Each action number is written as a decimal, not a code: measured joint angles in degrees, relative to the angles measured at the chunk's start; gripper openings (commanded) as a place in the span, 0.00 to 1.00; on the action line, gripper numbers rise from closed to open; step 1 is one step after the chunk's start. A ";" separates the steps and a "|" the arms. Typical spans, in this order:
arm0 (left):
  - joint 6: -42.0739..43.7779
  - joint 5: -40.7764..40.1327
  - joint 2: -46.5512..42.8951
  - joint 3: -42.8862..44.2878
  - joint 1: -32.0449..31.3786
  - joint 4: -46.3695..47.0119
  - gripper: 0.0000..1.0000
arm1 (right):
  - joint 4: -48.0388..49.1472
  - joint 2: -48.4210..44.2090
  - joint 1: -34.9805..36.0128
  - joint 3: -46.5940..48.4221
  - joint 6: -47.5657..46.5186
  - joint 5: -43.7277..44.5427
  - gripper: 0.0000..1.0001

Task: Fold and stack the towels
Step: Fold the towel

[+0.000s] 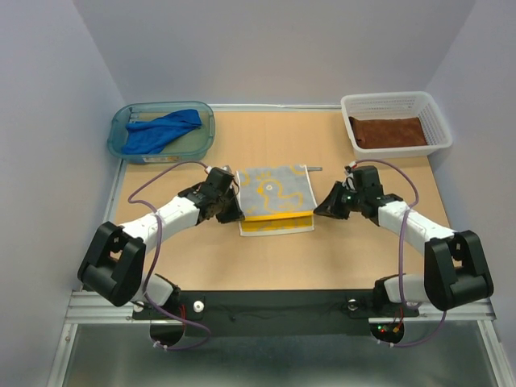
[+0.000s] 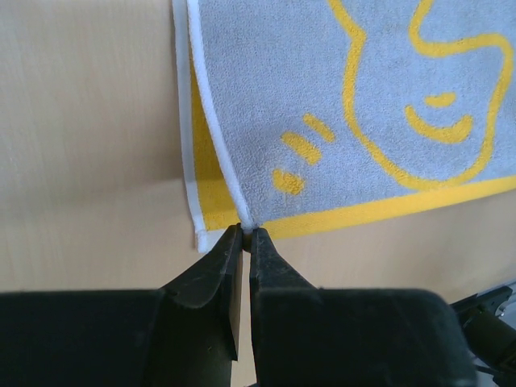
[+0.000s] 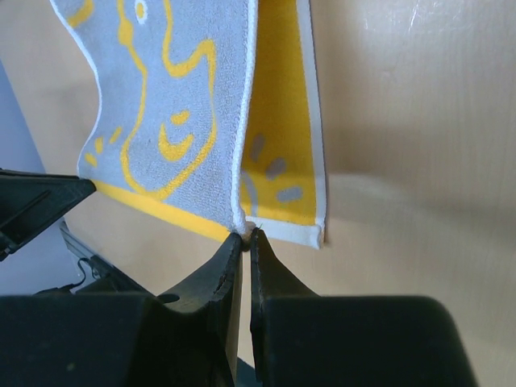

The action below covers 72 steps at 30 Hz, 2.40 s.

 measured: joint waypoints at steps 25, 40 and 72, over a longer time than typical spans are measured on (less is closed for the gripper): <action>1.57 5.55 4.72 -6.27 -0.13 2.89 0.04 | -1.70 5.40 1.79 -5.90 -0.44 1.14 0.11; 2.84 3.48 -4.46 -5.42 -0.02 -6.10 0.61 | -8.39 -2.95 1.57 0.11 -4.33 8.04 0.49; 9.79 3.34 32.81 24.96 11.65 9.64 0.17 | 29.46 37.70 0.24 20.00 0.42 1.66 0.27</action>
